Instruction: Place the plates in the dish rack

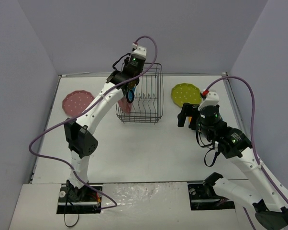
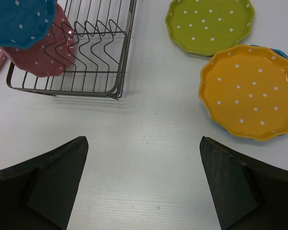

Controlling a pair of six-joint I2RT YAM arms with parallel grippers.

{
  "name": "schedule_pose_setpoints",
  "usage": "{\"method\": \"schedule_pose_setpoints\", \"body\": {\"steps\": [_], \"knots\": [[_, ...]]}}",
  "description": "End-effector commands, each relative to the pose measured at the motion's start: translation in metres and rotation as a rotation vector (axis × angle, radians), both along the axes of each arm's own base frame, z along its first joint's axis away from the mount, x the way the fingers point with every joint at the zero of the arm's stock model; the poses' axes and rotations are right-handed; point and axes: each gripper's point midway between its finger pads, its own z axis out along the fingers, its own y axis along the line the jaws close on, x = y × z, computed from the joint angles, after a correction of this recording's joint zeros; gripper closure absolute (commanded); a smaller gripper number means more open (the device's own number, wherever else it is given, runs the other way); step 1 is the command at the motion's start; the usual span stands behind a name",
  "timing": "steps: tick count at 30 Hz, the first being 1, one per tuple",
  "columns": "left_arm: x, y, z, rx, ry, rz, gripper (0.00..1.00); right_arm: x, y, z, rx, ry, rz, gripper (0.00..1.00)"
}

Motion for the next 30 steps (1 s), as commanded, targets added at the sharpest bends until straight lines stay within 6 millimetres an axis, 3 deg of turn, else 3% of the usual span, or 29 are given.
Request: {"method": "schedule_pose_setpoints", "body": {"steps": [1, 11, 17, 26, 30], "knots": [[0.015, 0.020, 0.076, -0.065, -0.200, 0.072, 1.00, 0.008, 0.000, -0.002, -0.016, -0.013, -0.002, 0.00], [0.035, 0.019, 0.024, -0.041, -0.120, 0.135, 1.00, 0.012, -0.011, -0.012, -0.043, 0.008, -0.020, 0.00], [0.033, 0.015, -0.004, -0.055, -0.073, 0.139, 1.00, 0.013, -0.016, -0.020, -0.049, 0.026, -0.029, 0.00], [0.031, 0.015, -0.040, -0.073, -0.029, 0.174, 1.00, 0.018, -0.018, -0.015, -0.055, 0.016, -0.030, 0.00], [0.026, 0.017, -0.045, -0.088, -0.020, 0.189, 0.82, 0.014, -0.020, -0.011, -0.042, 0.001, -0.032, 0.00]]}}
